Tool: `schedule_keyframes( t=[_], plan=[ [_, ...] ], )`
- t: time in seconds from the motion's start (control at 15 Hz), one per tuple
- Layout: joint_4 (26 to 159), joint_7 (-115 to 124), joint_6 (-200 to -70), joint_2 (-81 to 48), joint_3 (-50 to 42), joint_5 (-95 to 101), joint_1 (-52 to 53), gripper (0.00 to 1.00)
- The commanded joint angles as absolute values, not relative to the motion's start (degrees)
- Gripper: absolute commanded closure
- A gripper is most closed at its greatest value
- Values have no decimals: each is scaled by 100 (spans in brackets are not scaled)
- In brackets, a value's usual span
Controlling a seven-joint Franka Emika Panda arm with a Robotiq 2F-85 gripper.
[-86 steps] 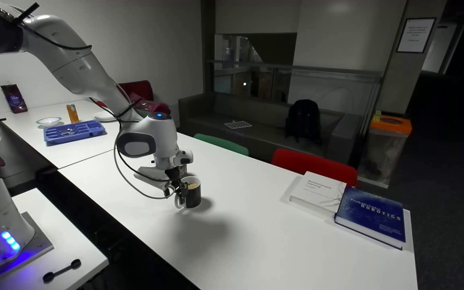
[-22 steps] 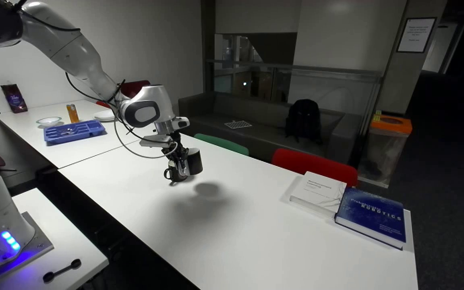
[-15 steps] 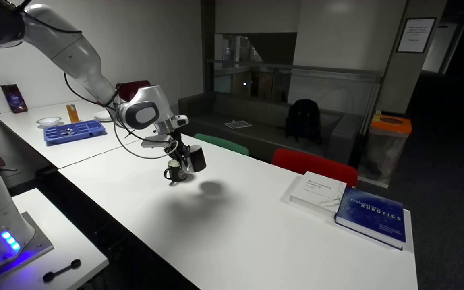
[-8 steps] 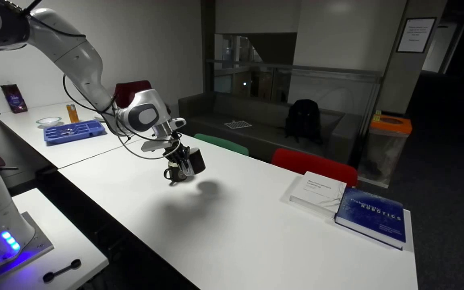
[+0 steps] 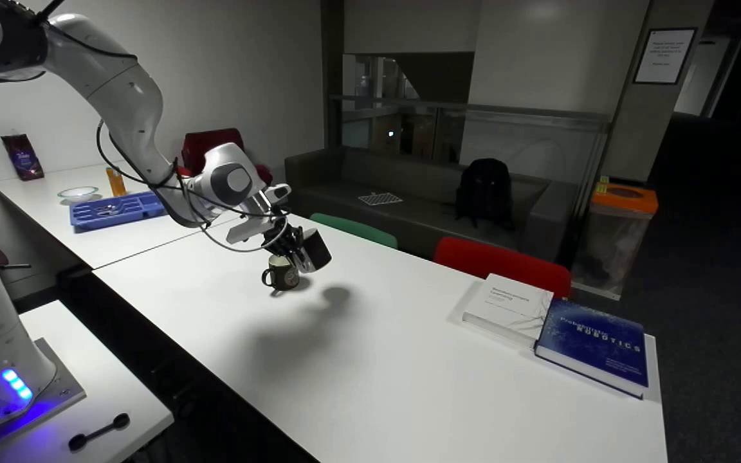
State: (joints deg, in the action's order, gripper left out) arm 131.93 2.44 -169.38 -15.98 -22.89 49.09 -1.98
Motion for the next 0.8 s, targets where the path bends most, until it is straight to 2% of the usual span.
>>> schedule_keyframes(
  t=[0.0,0.2,0.27,0.73],
  plan=[
    [13126,979,-17179,-1453,-2714,5693,123,95],
    [13195,820,-16991,-1597,-2513,5390,3,95],
    [13215,819,-16978,-1615,-2499,5378,3,80],
    [13214,819,-16976,-1787,-2492,5378,3,80]
  ],
)
